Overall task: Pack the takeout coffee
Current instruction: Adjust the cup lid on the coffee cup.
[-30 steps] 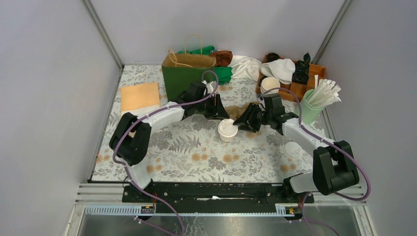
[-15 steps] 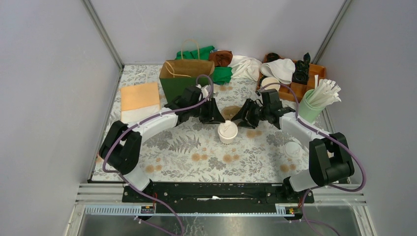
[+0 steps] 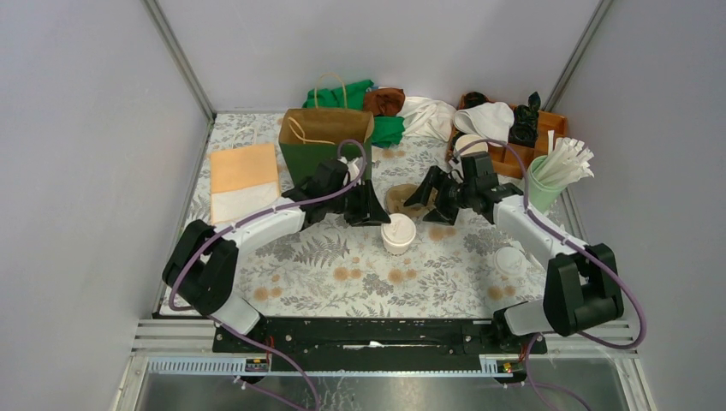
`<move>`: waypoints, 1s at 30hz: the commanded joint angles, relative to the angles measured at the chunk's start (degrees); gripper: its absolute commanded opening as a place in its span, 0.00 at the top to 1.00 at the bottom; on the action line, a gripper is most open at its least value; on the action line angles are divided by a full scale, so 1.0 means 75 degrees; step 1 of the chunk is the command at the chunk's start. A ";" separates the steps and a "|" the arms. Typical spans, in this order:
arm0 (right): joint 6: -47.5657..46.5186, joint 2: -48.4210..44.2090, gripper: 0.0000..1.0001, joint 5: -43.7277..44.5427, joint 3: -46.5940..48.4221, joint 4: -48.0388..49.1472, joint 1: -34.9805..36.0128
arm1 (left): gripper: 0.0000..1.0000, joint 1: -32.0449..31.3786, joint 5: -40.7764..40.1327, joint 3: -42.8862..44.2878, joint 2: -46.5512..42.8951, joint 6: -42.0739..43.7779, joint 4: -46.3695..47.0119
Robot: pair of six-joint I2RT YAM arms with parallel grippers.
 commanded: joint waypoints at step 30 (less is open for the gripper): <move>-0.0332 -0.1491 0.71 -0.0655 -0.1386 -0.0242 -0.0244 | 0.76 0.0375 0.0244 -0.0894 -0.0868 -0.0426 0.0902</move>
